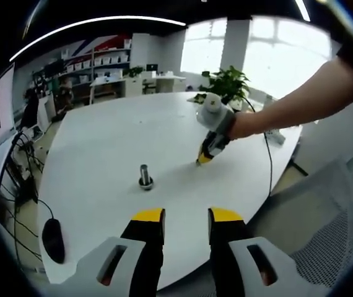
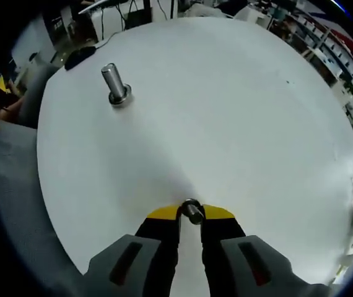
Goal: Place the washer onto the threaded stud by aligning its center hole with the stud, sliding it down to the base, and recovering from edge contact or off-axis alignment until the washer reaches the visible bottom stop.
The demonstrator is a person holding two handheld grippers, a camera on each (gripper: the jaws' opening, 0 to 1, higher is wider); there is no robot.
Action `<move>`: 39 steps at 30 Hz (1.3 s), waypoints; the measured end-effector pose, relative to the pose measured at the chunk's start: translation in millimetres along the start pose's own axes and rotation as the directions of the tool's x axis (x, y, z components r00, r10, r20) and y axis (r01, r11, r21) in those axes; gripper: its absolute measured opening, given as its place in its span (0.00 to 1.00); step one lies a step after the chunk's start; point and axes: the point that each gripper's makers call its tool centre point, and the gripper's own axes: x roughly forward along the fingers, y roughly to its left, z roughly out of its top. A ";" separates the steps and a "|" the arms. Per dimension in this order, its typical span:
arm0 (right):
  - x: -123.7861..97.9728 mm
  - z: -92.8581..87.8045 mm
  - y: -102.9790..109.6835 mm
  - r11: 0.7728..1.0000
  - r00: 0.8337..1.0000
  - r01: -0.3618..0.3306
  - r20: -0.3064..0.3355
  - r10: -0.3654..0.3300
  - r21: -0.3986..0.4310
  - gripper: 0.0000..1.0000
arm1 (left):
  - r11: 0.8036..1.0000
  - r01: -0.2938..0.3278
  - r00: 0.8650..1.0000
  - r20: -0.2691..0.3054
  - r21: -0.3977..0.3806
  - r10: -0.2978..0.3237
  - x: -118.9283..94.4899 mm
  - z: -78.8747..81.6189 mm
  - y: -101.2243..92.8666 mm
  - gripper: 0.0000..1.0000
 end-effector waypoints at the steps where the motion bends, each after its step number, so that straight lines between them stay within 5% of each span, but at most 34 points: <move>1: 0.2 -0.2 0.3 1.000 1.000 -0.002 0.000 0.002 -0.001 0.14 | 1.000 0.000 1.000 -0.002 0.000 0.000 0.2 -0.4 0.1 0.26; 9: -1.6 -2.4 2.4 0.998 0.999 -0.035 -0.003 0.035 0.059 0.17 | 1.000 -0.010 1.000 -0.008 0.005 0.010 -0.2 -2.2 1.7 0.26; 19: -19.7 -13.8 2.0 1.000 1.000 -0.008 0.023 0.008 0.022 0.23 | 1.000 -0.012 1.000 -0.008 0.016 0.012 0.5 -1.6 -0.3 0.28; 29: -53.4 -22.5 7.4 0.997 0.989 -0.031 0.144 0.020 0.073 0.24 | 0.999 -0.038 0.999 -0.011 0.039 0.038 0.3 -0.9 3.0 0.28; 39: -89.1 -33.7 10.4 0.992 0.961 -0.012 0.277 -0.023 0.125 0.24 | 0.997 -0.069 0.998 0.003 0.029 0.069 -1.9 1.8 8.6 0.28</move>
